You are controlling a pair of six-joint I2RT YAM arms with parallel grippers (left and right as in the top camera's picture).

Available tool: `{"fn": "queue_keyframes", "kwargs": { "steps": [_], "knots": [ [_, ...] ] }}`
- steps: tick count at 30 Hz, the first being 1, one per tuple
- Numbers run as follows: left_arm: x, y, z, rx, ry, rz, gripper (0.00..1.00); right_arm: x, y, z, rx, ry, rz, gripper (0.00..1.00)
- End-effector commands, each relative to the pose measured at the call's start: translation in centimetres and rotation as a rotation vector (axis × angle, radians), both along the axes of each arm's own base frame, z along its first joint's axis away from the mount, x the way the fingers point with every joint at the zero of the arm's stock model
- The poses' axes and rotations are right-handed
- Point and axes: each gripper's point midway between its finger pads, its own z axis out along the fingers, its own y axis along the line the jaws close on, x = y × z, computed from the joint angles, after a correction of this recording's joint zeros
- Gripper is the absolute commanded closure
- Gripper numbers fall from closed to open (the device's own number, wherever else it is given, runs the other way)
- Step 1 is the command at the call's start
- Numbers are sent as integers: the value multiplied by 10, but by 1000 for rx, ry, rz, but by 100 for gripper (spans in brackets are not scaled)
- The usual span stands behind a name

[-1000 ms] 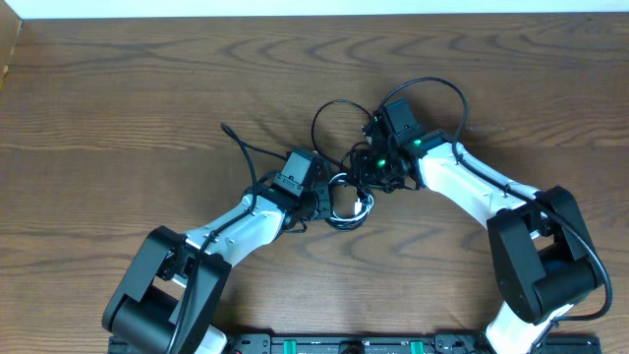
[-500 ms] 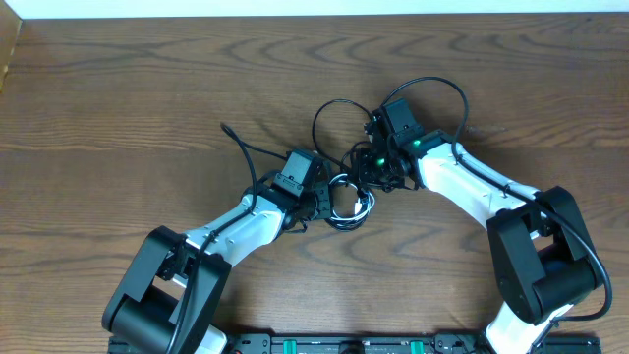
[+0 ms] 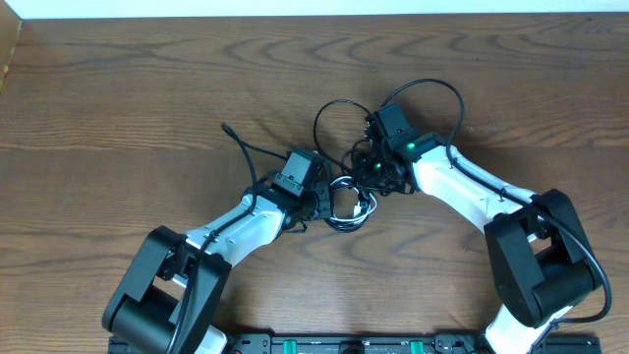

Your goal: Untangle cables

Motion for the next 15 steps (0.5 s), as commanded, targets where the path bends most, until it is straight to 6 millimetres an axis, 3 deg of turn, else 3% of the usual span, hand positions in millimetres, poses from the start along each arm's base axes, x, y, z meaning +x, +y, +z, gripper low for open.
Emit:
{"fn": "queue_keyframes", "kwargs": {
  "steps": [1,11,15],
  "knots": [
    [-13,16,-22,72,52,10,92,13,-18,-1,-82,-42,-111,80],
    [-13,16,-22,72,52,10,92,15,-15,-3,-118,-83,-136,80],
    [-13,16,-22,72,52,10,92,11,-21,-9,-161,-90,-140,87]
  ]
}}
